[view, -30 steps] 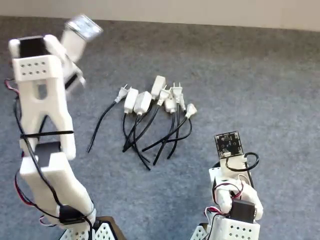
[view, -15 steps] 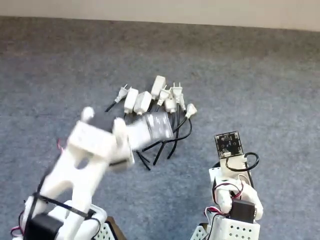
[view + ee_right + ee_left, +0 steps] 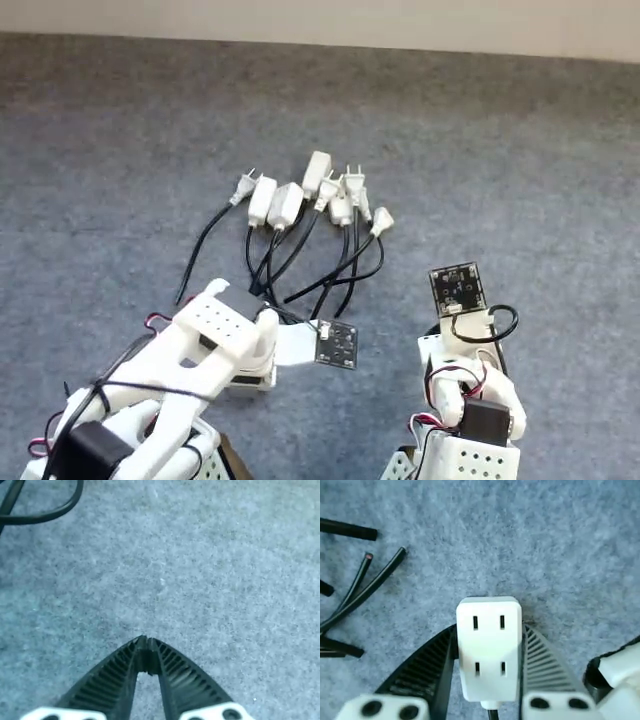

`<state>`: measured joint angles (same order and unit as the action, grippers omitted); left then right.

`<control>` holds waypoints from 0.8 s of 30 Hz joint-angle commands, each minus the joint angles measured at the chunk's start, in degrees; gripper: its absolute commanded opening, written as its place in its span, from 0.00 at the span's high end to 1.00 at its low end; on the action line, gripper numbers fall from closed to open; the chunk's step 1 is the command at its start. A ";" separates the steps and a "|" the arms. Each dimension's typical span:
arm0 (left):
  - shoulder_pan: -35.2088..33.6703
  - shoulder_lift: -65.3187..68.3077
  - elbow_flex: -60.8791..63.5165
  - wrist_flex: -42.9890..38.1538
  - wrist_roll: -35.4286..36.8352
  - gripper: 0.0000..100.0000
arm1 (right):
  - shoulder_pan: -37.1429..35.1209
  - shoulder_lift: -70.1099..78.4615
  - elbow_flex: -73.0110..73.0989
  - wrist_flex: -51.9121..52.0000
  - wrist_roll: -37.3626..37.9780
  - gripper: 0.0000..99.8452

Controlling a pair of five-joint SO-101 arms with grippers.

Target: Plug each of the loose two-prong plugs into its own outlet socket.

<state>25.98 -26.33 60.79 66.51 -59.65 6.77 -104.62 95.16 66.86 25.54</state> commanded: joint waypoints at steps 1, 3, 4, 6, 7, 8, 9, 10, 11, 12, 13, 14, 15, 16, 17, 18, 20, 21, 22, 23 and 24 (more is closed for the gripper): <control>1.19 2.59 -3.47 -2.55 1.32 0.91 | -0.22 -0.40 7.25 -1.01 -0.18 0.99; 2.07 3.82 -5.05 -5.01 4.75 0.90 | -0.22 -0.40 7.25 -1.01 -0.18 0.99; 2.24 4.44 -5.93 -5.80 5.89 0.90 | -0.22 -0.40 7.25 -1.01 -0.18 0.99; 2.95 5.76 -8.04 -6.86 6.42 0.90 | -0.22 -0.40 7.25 -1.01 -0.18 0.99; 2.95 6.64 -9.19 -7.30 6.51 0.90 | -0.22 -0.40 7.25 -1.01 -0.18 0.99; 2.95 7.60 -10.42 -7.65 6.59 0.90 | -0.22 -0.40 7.25 -1.01 -0.18 0.99; 2.86 8.75 -11.56 -7.65 7.30 0.90 | -0.22 -0.40 7.25 -1.01 -0.18 0.99; 2.86 9.98 -12.62 -7.65 7.82 0.90 | -0.22 -0.40 7.25 -1.01 -0.18 0.99; 2.95 11.30 -13.23 -7.65 8.00 0.89 | -0.22 -0.40 7.25 -1.01 -0.18 0.99; 2.95 12.70 -13.67 -7.65 7.91 0.89 | -0.22 -0.40 7.25 -1.01 -0.18 0.99; 2.95 14.11 -13.76 -7.65 7.82 0.89 | -0.22 -0.40 7.25 -1.01 -0.18 0.99; 3.03 15.43 -13.76 -7.65 7.82 0.87 | -0.22 -0.40 7.25 -1.01 -0.18 0.99; 3.03 16.40 -13.76 -7.65 7.74 0.85 | -0.22 -0.40 7.25 -1.01 -0.18 0.99; 2.86 17.36 -13.76 -7.65 7.74 0.82 | -0.22 -0.40 7.25 -1.01 -0.18 0.99; 2.86 18.07 -13.93 -7.65 7.74 0.80 | -0.22 -0.40 7.25 -1.01 -0.18 0.99; 2.77 18.24 -14.02 -7.65 7.74 0.78 | -0.22 -0.40 7.25 -1.01 -0.18 0.99; 2.15 17.45 -14.20 -7.65 7.74 0.74 | -0.22 -0.40 7.25 -1.01 -0.18 0.99; 1.98 16.57 -14.90 -7.38 7.74 0.73 | -0.22 -0.40 7.25 -1.01 -0.18 0.99; 1.27 15.52 -15.69 -7.30 7.91 0.73 | -0.22 -0.40 7.25 -1.01 -0.18 0.99; 0.57 14.37 -16.57 -7.21 8.00 0.73 | -0.22 -0.40 7.25 -1.01 -0.18 0.99; -0.13 13.05 -17.45 -7.21 8.00 0.73 | -0.22 -0.40 7.25 -1.01 -0.18 0.99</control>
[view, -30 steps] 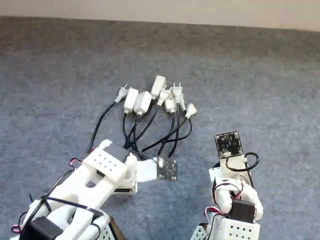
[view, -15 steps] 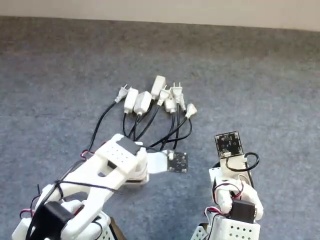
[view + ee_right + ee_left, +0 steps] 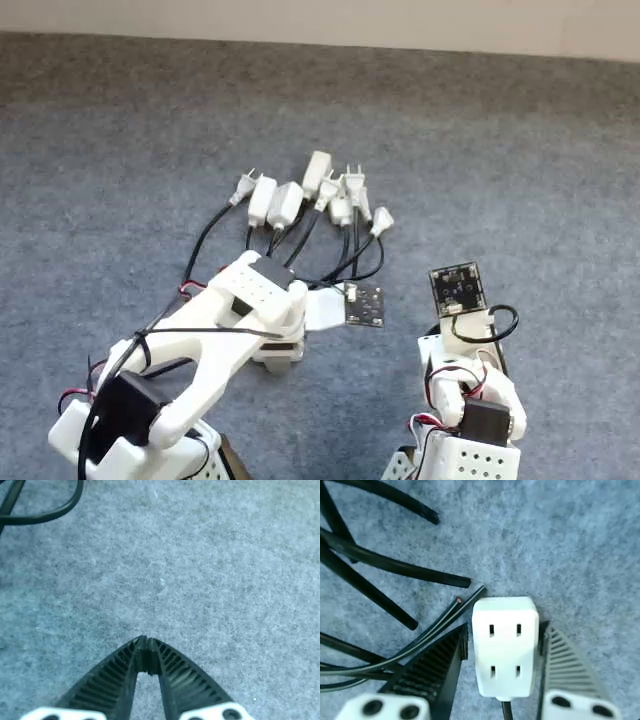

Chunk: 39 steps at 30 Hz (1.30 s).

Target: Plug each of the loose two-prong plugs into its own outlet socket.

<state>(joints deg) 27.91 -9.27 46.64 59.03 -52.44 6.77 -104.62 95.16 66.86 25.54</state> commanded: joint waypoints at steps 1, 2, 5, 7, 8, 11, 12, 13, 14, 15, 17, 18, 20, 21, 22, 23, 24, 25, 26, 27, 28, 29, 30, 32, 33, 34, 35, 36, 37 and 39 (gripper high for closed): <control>-2.77 -5.41 -4.00 0.35 0.79 0.73 | -0.22 -0.40 7.25 -1.01 -0.18 0.99; -3.74 -6.81 -4.79 1.05 0.70 0.73 | -0.22 -0.40 7.25 -1.01 -0.18 0.99; -5.76 -11.12 -8.04 4.84 0.70 0.73 | -0.22 -0.40 7.25 -1.01 -0.18 0.99; -7.60 -14.02 -10.51 7.21 0.88 0.73 | -0.22 -0.40 7.25 -1.01 -0.18 0.99; -8.75 -15.52 -11.47 8.35 0.88 0.73 | -0.22 -0.40 7.25 -1.01 -0.18 0.99; -12.62 -20.18 -12.79 9.14 4.22 0.73 | -0.22 -0.40 7.25 -1.01 -0.18 0.99; -13.67 -21.58 -12.79 9.14 5.80 0.73 | -0.22 -0.40 7.25 -1.01 -0.18 0.99; -14.46 -22.73 -12.62 9.14 6.86 0.73 | -0.22 -0.40 7.25 -1.01 -0.18 0.99; -15.08 -23.78 -12.53 9.23 7.74 0.73 | -0.22 -0.40 7.25 -1.01 -0.18 0.99; -15.52 -24.57 -12.53 9.23 9.49 0.73 | -0.22 -0.40 7.25 -1.01 -0.18 0.99; -17.27 -25.10 -12.53 9.14 18.02 0.73 | -0.13 -0.40 7.25 -1.01 -0.18 0.99; -18.51 -24.92 -12.53 9.14 23.91 0.73 | -0.13 -0.40 7.25 -1.01 -0.09 0.99; -22.20 -24.84 -11.56 8.00 37.80 0.73 | -0.22 -0.40 7.25 -1.01 -0.09 0.99; -24.40 -24.75 -10.07 6.15 44.40 0.73 | -0.31 -0.40 7.16 -1.01 0.70 0.99; -26.59 -24.75 -8.40 3.96 49.67 0.73 | -0.31 -0.40 6.99 -1.01 2.73 0.98; -28.44 -24.48 -6.55 1.76 53.19 0.73 | -0.31 -0.40 6.64 -1.01 4.40 0.97; -29.85 -24.40 -4.44 -0.79 54.68 0.73 | -0.04 -0.40 6.11 -0.92 5.19 0.95; -30.81 -24.40 -2.15 -3.69 54.95 0.73 | -0.04 -0.40 3.91 -0.92 5.71 0.94; -31.69 -24.48 -0.40 -6.24 54.95 0.73 | 0.04 -0.31 1.45 -0.40 5.98 0.93; -32.40 -24.48 1.19 -8.70 54.95 0.73 | 0.13 -0.31 -1.36 0.04 5.98 0.93; -33.63 -24.48 2.51 -10.46 54.95 0.73 | 0.22 -0.31 -4.62 0.75 6.15 0.93; -34.51 -24.48 3.47 -12.04 54.95 0.73 | 0.13 -0.13 -8.31 1.27 6.15 0.93; -35.56 -24.48 4.26 -13.36 55.12 0.73 | 0.13 0.75 -12.09 1.54 6.15 0.93; -37.67 -24.48 5.32 -16.00 55.30 0.73 | 0.13 5.49 -18.95 1.54 6.07 0.93; -38.37 -24.40 6.02 -17.23 55.30 0.73 | 0.13 9.63 -22.20 1.54 5.98 0.93; -38.55 -24.40 6.99 -18.46 55.30 0.73 | 0.04 14.90 -25.63 1.36 5.27 0.93; -38.64 -24.40 7.96 -19.87 55.30 0.73 | -0.04 21.32 -29.41 1.27 3.34 0.93; -38.64 -24.40 8.75 -20.84 55.30 0.73 | -0.22 28.26 -33.54 1.36 0.62 0.93; -38.55 -24.40 9.45 -21.71 55.30 0.73 | -1.01 35.30 -37.76 1.54 -2.29 0.93; -38.55 -24.40 10.51 -23.65 55.30 0.73 | -4.26 50.07 -46.20 2.86 -8.09 0.93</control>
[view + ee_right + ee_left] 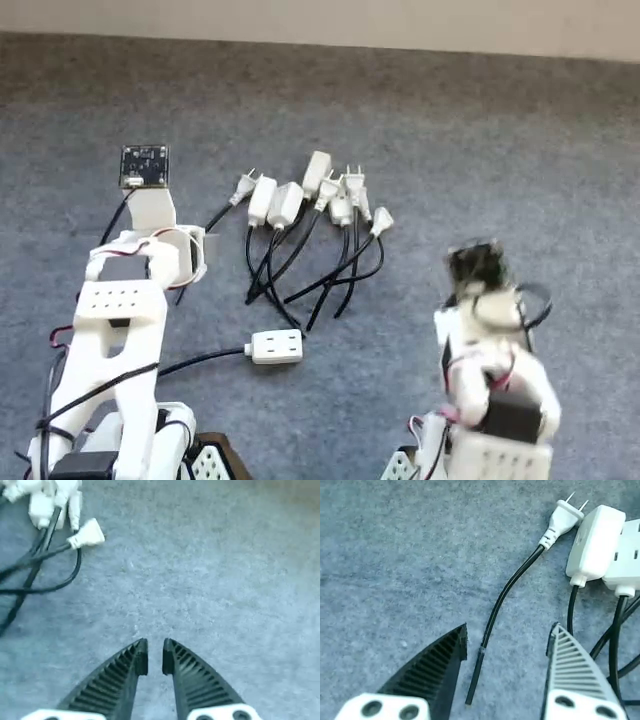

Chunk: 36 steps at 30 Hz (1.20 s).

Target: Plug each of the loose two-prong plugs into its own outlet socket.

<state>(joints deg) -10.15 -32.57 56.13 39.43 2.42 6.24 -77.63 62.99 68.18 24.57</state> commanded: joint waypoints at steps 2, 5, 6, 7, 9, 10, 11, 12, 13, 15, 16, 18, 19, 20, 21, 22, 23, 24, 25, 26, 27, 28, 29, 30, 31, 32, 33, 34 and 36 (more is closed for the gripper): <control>-0.92 -1.10 2.15 -6.51 0.44 0.73 | -9.01 36.35 -21.49 3.21 -13.27 0.93; -3.74 -1.10 2.86 -9.05 0.44 0.73 | -17.36 51.56 -31.34 4.26 -22.33 0.93; -5.05 -1.10 2.95 -9.23 0.62 0.73 | -19.82 55.25 -34.07 4.26 -24.88 0.93; -6.37 -1.10 2.86 -9.23 1.58 0.73 | -21.76 58.33 -36.70 4.18 -26.99 0.93; -8.57 -1.10 2.86 -9.23 4.66 0.73 | -23.08 62.90 -40.66 4.18 -29.54 0.93; -9.19 -1.10 2.95 -9.23 5.45 0.73 | -22.99 64.84 -42.15 4.18 -30.59 0.93; -9.27 -1.10 2.95 -9.23 5.45 0.73 | -22.81 66.59 -43.74 4.18 -32.35 0.93; -9.10 -1.10 3.03 -9.23 5.36 0.73 | -22.81 68.26 -44.88 4.18 -35.08 0.93; -8.66 -1.10 3.03 -9.23 5.36 0.73 | -22.81 69.58 -46.02 4.18 -38.95 0.93; -6.81 -1.10 3.30 -9.23 5.27 0.73 | -23.08 71.96 -48.13 4.18 -50.37 0.93; -6.11 -1.10 3.74 -9.23 5.27 0.73 | -23.08 73.10 -48.84 4.18 -57.14 0.93; -5.41 -1.10 4.44 -10.20 5.19 0.73 | -22.81 75.38 -49.98 4.09 -69.36 0.93; -5.32 -1.10 4.44 -10.46 4.75 0.73 | -22.81 76.62 -50.24 3.21 -73.93 0.93; -5.14 -1.10 4.88 -10.99 3.78 0.73 | -22.81 77.93 -50.24 2.15 -77.01 0.93; -4.97 -1.10 5.32 -11.52 2.81 0.73 | -23.08 79.25 -50.24 0.84 -78.51 0.93; -4.44 -1.10 5.58 -11.78 2.11 0.73 | -23.25 80.75 -50.24 -1.01 -78.42 0.93; -4.00 -1.10 5.76 -11.96 1.67 0.73 | -23.43 82.07 -50.24 -2.77 -78.51 0.93; -3.82 -1.10 5.93 -12.04 1.76 0.73 | -23.52 83.21 -50.24 -4.18 -78.51 0.93; -3.56 -1.10 5.93 -11.96 1.76 0.73 | -23.60 84.00 -50.33 -5.49 -78.51 0.93; -3.30 -1.10 5.93 -11.96 1.76 0.73 | -23.60 84.26 -50.33 -6.99 -78.59 0.93; -3.21 -1.10 5.93 -11.96 1.76 0.73 | -23.60 84.26 -50.33 -8.48 -78.77 0.93; -3.03 -1.10 5.93 -11.87 1.76 0.73 | -23.60 84.18 -50.33 -9.63 -78.77 0.93; -2.68 -1.10 6.02 -11.87 1.76 0.73 | -23.60 84.00 -50.51 -10.77 -78.77 0.93; -2.59 -1.10 6.20 -11.87 1.67 0.73 | -23.52 83.82 -51.12 -11.56 -78.77 0.93; -2.59 -1.10 6.37 -12.04 1.67 0.73 | -23.43 83.74 -51.82 -12.00 -78.77 0.93; -2.59 -1.10 6.37 -12.04 1.67 0.73 | -23.25 83.65 -52.44 -12.26 -78.77 0.93; -2.59 -1.10 6.37 -12.04 1.67 0.73 | -22.73 83.47 -53.14 -12.18 -78.77 0.93; -2.51 -1.10 6.46 -12.04 1.67 0.73 | -22.20 83.47 -53.67 -12.00 -78.68 0.93; -2.51 -1.10 6.46 -12.04 1.67 0.73 | -21.14 83.38 -54.29 -12.00 -78.59 0.93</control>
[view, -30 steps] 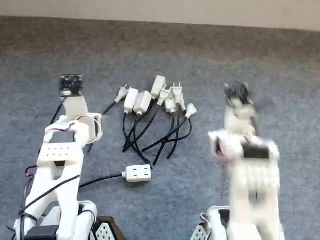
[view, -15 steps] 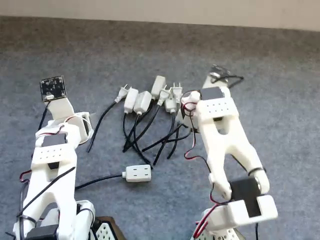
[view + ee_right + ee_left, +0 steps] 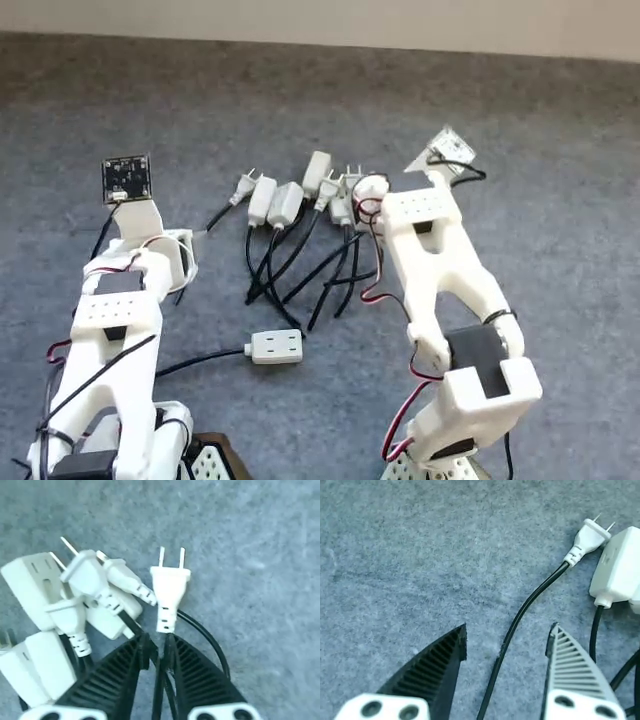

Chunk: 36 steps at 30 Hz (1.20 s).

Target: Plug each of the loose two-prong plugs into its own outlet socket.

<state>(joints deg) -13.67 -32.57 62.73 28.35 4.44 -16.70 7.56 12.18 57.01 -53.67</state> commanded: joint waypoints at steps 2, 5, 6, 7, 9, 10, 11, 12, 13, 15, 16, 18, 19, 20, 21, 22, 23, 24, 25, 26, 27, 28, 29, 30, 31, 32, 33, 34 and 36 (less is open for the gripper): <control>1.10 -1.10 -0.13 -1.05 -0.35 0.73 | 2.59 -1.71 -3.47 -0.84 -0.44 0.93; 1.89 -1.10 -0.04 -1.05 -0.35 0.73 | 2.51 -1.27 -3.21 -1.27 -0.44 0.93; 1.89 -1.10 -0.04 -1.05 -0.35 0.73 | 2.51 -1.27 -3.12 -1.27 -0.44 0.93; 1.89 -1.10 0.04 -1.05 -0.35 0.73 | 2.51 -1.27 -3.12 -1.27 -0.44 0.93; 1.89 -1.10 0.04 -0.97 -0.35 0.73 | 2.51 -1.27 -2.95 -1.27 -0.35 0.93; 1.89 -1.10 0.04 -0.97 -0.35 0.73 | 2.51 -1.19 -2.95 -1.27 -0.26 0.92; 1.89 -1.10 0.04 -0.88 -0.35 0.73 | 2.51 -1.19 -2.95 -1.27 -0.26 0.90; 1.89 -1.10 0.04 -0.79 -0.35 0.73 | 2.51 -1.19 -2.95 -1.27 -0.26 0.88; 1.89 -1.10 0.13 -0.79 -0.35 0.73 | 2.51 -1.19 -2.95 -1.27 -0.26 0.87; 1.89 -1.10 0.13 -0.79 -0.35 0.73 | 2.59 -1.19 -2.95 -1.27 -0.26 0.85; 1.89 -1.10 0.13 -0.79 -0.35 0.73 | 2.68 -1.19 -2.95 -1.27 -0.26 0.85; 1.89 -1.10 0.57 -0.97 -0.35 0.73 | 2.68 -0.84 -2.95 -1.27 -0.26 0.85; 1.98 -1.10 0.66 -0.97 -0.35 0.73 | 2.59 -0.04 -2.95 -1.27 -0.26 0.85; 2.33 -1.10 0.75 -0.97 -0.35 0.73 | 2.42 1.19 -3.12 -1.27 -0.26 0.85; 2.59 -1.10 0.84 -0.97 -0.35 0.73 | 2.42 2.86 -3.38 -1.27 -0.35 0.85; 2.77 -1.10 0.84 -0.97 -0.35 0.73 | 2.42 4.44 -3.65 -1.36 -0.35 0.85; 2.77 -1.10 0.84 -0.97 -0.44 0.73 | 2.42 6.11 -4.62 -1.36 -0.35 0.85; 2.77 -1.10 0.84 -0.97 -0.44 0.73 | 2.68 7.87 -6.02 -1.19 -0.26 0.85; 2.77 -1.10 0.84 -0.97 -0.44 0.73 | 2.77 9.36 -7.16 -1.19 -0.26 0.85; 2.77 -1.10 0.84 -0.97 -0.44 0.73 | 3.03 10.68 -8.22 -1.19 -0.26 0.85; 2.77 -1.10 0.84 -0.97 -0.44 0.73 | 3.30 11.82 -9.10 -1.01 -0.35 0.85; 2.77 -1.10 0.84 -0.97 -0.44 0.73 | 3.38 12.70 -9.89 -0.92 -0.35 0.85; 2.77 -1.10 0.84 -0.97 -0.44 0.73 | 3.65 13.41 -10.51 -0.92 -0.35 0.85; 2.77 -1.10 0.84 -0.97 -0.44 0.73 | 3.74 13.67 -10.59 -0.92 -0.35 0.85; 2.77 -1.10 0.84 -0.97 -0.44 0.73 | 3.82 13.67 -10.77 -0.92 -0.35 0.85; 2.86 -1.10 0.84 -1.05 -0.44 0.73 | 4.00 13.67 -10.86 -0.84 -0.35 0.85; 2.86 -1.10 0.84 -1.05 -0.44 0.73 | 4.09 13.58 -10.86 -0.84 -0.26 0.85; 2.86 -1.10 0.84 -1.05 -0.44 0.73 | 4.18 13.49 -10.86 -0.84 -0.26 0.85; 2.86 -1.10 0.84 -1.05 -0.44 0.73 | 4.35 13.49 -10.86 -0.75 -0.26 0.86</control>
<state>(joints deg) -11.56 -32.57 63.69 28.18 4.44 -13.80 22.24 4.18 56.57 -53.67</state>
